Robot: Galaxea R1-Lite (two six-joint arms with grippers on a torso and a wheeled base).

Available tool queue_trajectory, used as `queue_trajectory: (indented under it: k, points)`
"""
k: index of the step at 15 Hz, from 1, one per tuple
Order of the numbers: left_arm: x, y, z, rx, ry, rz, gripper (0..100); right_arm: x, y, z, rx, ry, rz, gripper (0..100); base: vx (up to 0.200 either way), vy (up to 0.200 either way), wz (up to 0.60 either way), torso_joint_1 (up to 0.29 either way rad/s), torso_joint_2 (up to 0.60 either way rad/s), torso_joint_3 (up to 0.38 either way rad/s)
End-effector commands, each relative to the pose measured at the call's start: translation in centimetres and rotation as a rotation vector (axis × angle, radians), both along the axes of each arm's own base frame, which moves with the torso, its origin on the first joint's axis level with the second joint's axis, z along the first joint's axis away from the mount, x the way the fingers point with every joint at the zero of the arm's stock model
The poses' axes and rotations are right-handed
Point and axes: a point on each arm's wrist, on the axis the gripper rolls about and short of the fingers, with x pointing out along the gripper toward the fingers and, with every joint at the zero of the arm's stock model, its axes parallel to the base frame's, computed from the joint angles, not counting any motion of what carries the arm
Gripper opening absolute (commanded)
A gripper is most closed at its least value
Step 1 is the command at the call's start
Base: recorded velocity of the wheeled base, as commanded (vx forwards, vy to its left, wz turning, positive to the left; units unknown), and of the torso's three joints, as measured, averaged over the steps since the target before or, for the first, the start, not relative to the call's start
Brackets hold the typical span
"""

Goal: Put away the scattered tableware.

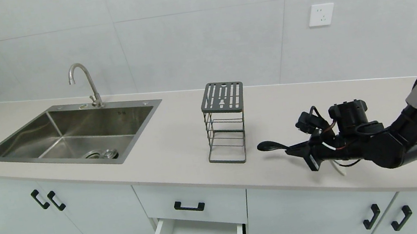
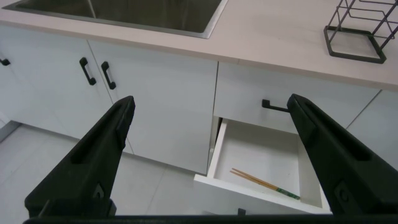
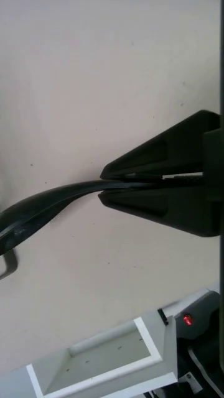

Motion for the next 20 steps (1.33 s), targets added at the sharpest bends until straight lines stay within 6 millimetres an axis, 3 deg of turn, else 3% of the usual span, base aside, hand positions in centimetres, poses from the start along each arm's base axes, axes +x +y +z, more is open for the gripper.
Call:
queue_trajectory:
  k: [1,2,4,7,10,13,15,20]
  points:
    - [0.0,0.0,0.0,-0.001,0.001,0.000,100,-1.6,-0.1,1.9,0.007,-0.034,0.007,0,0.000,0.000,0.00,0.000,0.00,0.000]
    - [0.0,0.0,0.0,-0.001,0.001,0.000,100,-4.2,0.1,2.7,0.012,-0.039,0.024,0,0.000,0.000,0.00,0.000,0.00,0.000]
    - [0.0,0.0,0.0,-0.001,0.001,0.000,100,-6.6,0.7,3.8,0.012,-0.040,0.056,0,0.000,0.000,0.00,0.000,0.00,0.000]
    - [0.0,0.0,0.0,-0.001,0.001,0.000,100,-9.7,2.6,4.6,-0.004,-0.026,0.094,0,0.000,0.000,0.00,0.000,0.00,0.000]
    - [0.0,0.0,0.0,-0.001,0.001,0.000,100,-12.0,5.9,4.9,0.007,0.001,0.157,0,0.000,0.000,0.00,0.000,0.00,0.000]
    - [0.0,0.0,0.0,-0.001,0.001,0.000,100,-13.7,9.1,5.1,0.027,0.031,0.188,0,0.000,0.000,0.00,0.000,0.00,0.000]
    - [0.0,0.0,0.0,-0.001,0.001,0.000,100,-14.1,10.2,5.3,0.028,0.019,0.182,0,0.000,0.000,0.00,0.000,0.00,0.000]
    - [0.0,0.0,0.0,-0.001,0.001,-0.002,100,-13.1,13.1,4.7,0.022,-0.003,0.212,0,0.000,0.000,0.00,0.000,0.00,0.000]
